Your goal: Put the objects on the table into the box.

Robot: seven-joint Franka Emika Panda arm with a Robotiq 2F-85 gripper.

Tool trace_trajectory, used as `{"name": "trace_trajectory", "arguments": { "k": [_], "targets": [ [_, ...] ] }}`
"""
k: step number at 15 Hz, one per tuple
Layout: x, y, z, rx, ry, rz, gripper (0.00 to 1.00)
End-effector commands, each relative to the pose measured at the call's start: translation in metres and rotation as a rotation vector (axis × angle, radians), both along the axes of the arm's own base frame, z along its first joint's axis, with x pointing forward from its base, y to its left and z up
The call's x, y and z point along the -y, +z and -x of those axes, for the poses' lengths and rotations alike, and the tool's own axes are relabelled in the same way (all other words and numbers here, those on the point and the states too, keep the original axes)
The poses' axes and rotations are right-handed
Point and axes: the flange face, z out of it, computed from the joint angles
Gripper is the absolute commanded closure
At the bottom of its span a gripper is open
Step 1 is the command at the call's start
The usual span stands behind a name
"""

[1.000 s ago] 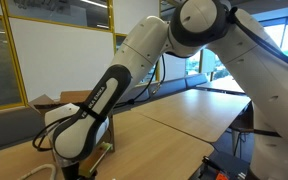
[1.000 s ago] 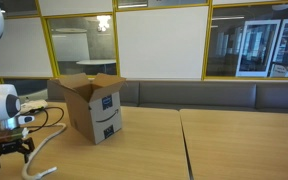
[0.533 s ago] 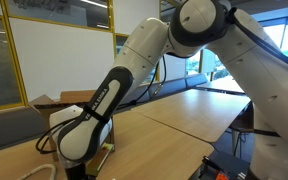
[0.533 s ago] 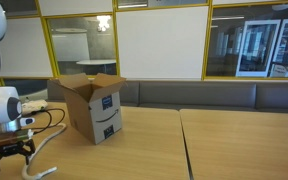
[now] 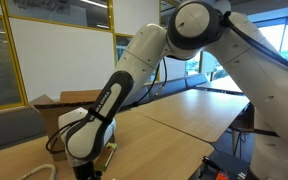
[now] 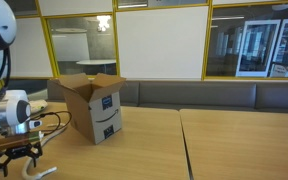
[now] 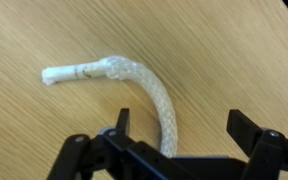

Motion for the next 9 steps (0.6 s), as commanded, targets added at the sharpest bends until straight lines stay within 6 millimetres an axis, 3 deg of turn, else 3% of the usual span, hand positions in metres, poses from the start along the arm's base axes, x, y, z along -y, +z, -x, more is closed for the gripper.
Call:
{"name": "trace_trajectory", "arguments": {
  "k": [1, 5, 9],
  "targets": [
    [0.003, -0.010, -0.005, -0.023, 0.036, -0.023, 0.00],
    [0.007, -0.025, 0.000, -0.042, 0.088, -0.007, 0.00],
    [0.014, -0.026, -0.015, -0.028, 0.052, -0.020, 0.00]
  ]
}}
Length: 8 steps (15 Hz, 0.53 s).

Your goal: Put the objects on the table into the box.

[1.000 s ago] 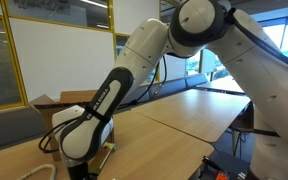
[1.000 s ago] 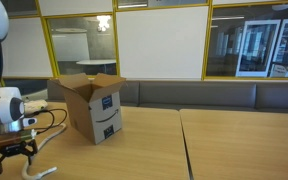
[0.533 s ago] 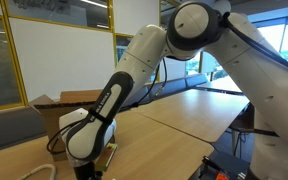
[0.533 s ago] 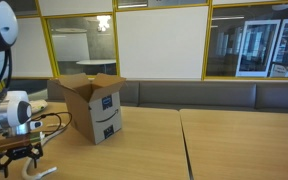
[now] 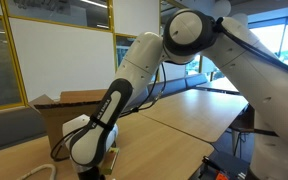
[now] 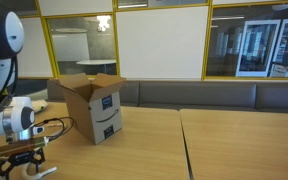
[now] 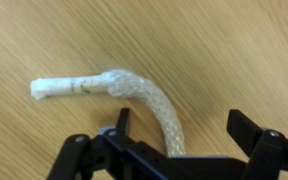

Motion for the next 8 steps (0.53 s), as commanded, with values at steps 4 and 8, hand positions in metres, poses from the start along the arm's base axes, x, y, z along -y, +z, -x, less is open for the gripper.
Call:
{"name": "trace_trajectory", "arguments": {
  "k": [4, 8],
  "targets": [
    [0.017, 0.016, -0.037, 0.066, -0.061, -0.055, 0.00],
    [0.026, 0.018, -0.047, 0.083, -0.091, -0.067, 0.00]
  ]
}}
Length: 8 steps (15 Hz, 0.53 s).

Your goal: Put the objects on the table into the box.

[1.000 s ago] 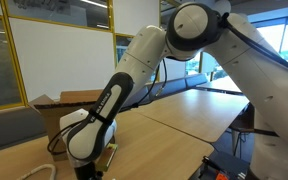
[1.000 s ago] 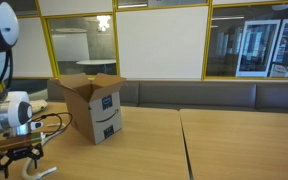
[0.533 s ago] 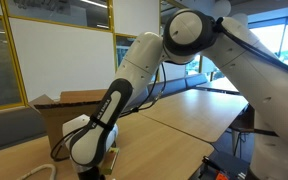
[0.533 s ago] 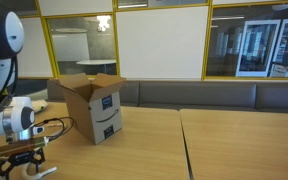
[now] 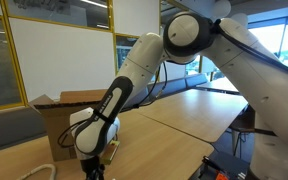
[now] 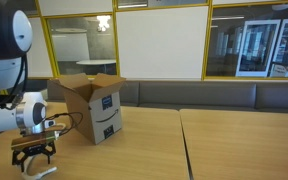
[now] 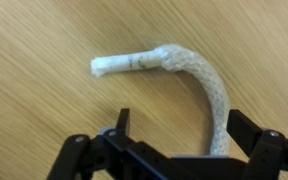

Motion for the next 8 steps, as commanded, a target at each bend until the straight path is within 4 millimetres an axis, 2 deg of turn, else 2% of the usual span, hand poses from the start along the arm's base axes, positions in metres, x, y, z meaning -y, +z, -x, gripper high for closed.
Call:
{"name": "trace_trajectory", "arguments": {
  "k": [1, 8],
  "targets": [
    [0.0036, 0.0071, -0.0075, 0.020, -0.020, -0.029, 0.00],
    [0.0015, 0.0124, -0.0035, 0.024, -0.022, -0.034, 0.00]
  ]
}}
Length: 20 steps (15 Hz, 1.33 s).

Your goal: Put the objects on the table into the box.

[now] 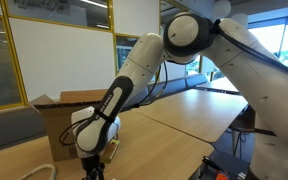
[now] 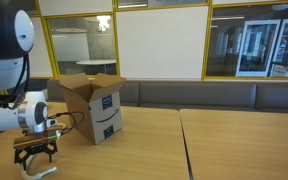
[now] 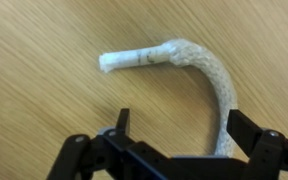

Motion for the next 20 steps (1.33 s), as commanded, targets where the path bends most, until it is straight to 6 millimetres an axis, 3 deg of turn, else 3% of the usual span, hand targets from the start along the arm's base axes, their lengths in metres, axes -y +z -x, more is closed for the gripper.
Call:
{"name": "trace_trajectory", "arguments": {
  "k": [1, 20],
  "targets": [
    [-0.004, 0.011, 0.004, 0.013, -0.005, -0.022, 0.00],
    [-0.040, -0.004, 0.042, -0.026, 0.074, -0.008, 0.00]
  ]
}}
